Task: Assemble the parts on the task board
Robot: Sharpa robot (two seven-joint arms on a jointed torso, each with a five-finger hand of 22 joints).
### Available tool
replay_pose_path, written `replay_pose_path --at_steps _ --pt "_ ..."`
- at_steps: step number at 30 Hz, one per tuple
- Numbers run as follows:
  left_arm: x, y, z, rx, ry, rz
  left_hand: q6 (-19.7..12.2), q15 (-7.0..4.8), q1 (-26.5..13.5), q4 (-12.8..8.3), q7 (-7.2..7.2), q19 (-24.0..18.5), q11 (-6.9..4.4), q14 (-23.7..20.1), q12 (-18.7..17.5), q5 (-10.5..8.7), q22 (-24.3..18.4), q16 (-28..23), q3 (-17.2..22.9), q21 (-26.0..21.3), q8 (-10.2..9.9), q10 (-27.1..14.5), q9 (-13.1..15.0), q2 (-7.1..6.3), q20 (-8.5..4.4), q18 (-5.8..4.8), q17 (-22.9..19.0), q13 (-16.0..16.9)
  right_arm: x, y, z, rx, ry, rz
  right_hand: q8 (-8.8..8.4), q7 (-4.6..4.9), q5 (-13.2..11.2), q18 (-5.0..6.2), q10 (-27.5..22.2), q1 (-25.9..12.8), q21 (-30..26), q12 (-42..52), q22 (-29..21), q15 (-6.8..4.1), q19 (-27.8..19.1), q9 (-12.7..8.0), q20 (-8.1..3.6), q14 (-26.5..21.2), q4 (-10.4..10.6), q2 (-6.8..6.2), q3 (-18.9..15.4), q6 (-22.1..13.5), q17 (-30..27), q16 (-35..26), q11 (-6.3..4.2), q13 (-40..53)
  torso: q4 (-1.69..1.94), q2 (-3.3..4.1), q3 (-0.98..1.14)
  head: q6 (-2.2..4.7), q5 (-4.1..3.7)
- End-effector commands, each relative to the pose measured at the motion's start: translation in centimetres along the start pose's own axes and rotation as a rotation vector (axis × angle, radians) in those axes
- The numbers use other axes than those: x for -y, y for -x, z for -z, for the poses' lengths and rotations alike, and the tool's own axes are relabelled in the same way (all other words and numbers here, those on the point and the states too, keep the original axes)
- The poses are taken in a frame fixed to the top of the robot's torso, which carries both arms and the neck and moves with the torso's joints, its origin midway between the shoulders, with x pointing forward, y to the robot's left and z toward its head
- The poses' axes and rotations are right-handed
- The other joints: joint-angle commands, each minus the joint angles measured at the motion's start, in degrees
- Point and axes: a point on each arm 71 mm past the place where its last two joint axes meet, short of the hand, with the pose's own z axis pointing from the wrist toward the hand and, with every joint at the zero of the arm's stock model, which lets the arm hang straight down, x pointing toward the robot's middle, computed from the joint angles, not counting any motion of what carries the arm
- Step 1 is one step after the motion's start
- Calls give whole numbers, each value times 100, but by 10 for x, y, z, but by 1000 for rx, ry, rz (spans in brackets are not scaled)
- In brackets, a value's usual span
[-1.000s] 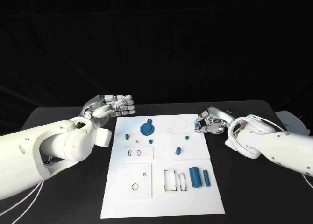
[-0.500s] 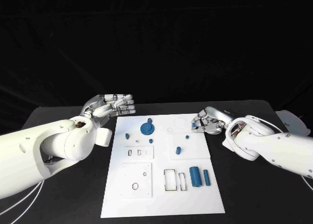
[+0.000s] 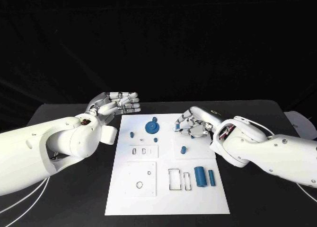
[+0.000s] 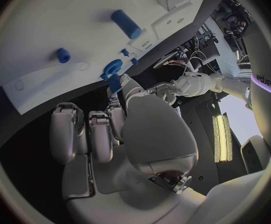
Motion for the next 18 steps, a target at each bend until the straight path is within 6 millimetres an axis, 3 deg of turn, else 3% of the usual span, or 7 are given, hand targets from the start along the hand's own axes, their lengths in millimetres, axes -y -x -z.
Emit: replay_pose_path --at_steps 1,5,9,18 --pt "0 -3 -1 -22 -2 9 -27 38 11 -31 54 -29 47 -14 -33 -1 -5 -34 6 -30 -21 -10 -2 60 15 57 -2 -3 -17 -8 -5 -8 24 51 90 -140 30 -109 190 -68 37 -1 629 -41 35 77 0 564 40 10 1 154 1286 32 -138 263 -10 5 0 -43 76" --pt "0 -3 -2 -21 -1 8 -27 38 11 -31 54 -29 47 -14 -33 -1 -5 -34 6 -30 -21 -10 -2 60 15 57 -2 -3 -34 -21 -10 -41 48 60 94 -144 60 -104 191 -76 20 -4 618 -45 26 81 -4 561 40 3 13 152 1276 27 -143 261 5 6 -2 -60 131" --pt "0 -4 -2 -23 -1 9 -26 38 6 -29 55 -30 48 -13 -35 -2 -6 -37 4 -30 -23 -9 -2 62 15 57 -1 -2 -45 -34 -15 -65 56 68 95 -143 68 -105 193 -92 24 -2 622 -46 29 83 -5 562 47 -5 13 150 1278 28 -142 264 -12 14 0 -78 158" --pt "0 -6 -3 -29 0 11 -26 38 6 -29 55 -30 48 -13 -35 -2 -6 -37 4 -30 -23 -9 -2 62 15 57 -1 -2 -65 -62 -21 -104 81 97 101 -144 73 -105 204 -123 23 11 623 -47 30 89 -8 562 61 -19 13 152 1279 29 -143 277 2 10 2 -106 213"
